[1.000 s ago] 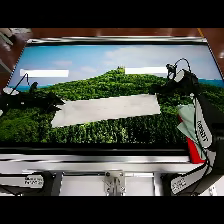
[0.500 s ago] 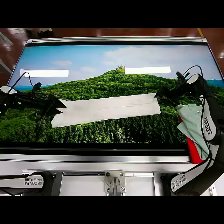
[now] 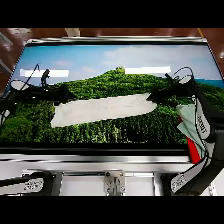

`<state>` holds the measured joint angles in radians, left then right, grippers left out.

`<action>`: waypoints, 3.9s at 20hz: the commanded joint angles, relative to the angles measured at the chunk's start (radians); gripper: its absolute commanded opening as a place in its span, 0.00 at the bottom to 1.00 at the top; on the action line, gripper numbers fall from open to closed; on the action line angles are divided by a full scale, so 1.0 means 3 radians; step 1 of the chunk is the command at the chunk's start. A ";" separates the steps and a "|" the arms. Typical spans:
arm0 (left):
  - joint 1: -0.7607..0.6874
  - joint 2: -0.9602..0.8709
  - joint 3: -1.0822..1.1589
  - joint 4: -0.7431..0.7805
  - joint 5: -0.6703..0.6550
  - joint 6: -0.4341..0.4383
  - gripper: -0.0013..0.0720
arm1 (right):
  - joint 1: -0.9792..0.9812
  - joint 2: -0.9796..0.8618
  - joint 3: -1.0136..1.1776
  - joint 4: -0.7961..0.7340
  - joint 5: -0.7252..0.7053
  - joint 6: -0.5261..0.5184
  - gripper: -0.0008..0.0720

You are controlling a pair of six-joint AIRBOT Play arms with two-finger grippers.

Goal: Fold the shirts.

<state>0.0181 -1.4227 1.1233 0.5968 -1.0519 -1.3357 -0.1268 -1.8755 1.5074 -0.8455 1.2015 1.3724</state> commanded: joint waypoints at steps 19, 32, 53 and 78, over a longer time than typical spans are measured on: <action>-0.2360 -0.1350 0.0752 -0.1572 0.1311 0.0381 0.09 | 0.0055 0.2327 -0.0003 -0.0041 0.0931 0.0640 0.09; -0.0348 0.0890 0.0776 0.0572 0.1249 0.0072 0.08 | 0.1933 0.1063 -0.0004 -0.0043 -0.1057 0.0867 0.09; 0.1278 0.2126 0.0296 0.0730 -0.0189 -0.0042 0.09 | 0.0483 0.0685 -0.0799 -0.0387 0.0192 0.0608 0.97; 0.0533 0.2129 0.0290 0.0720 0.0072 -0.0312 0.09 | -0.1742 0.2027 -0.0066 -0.0778 0.0676 0.0323 0.09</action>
<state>0.2138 -0.7856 1.2102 0.8120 -1.0332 -1.4330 -0.4568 -1.3514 1.4651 -0.9756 1.3674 1.4166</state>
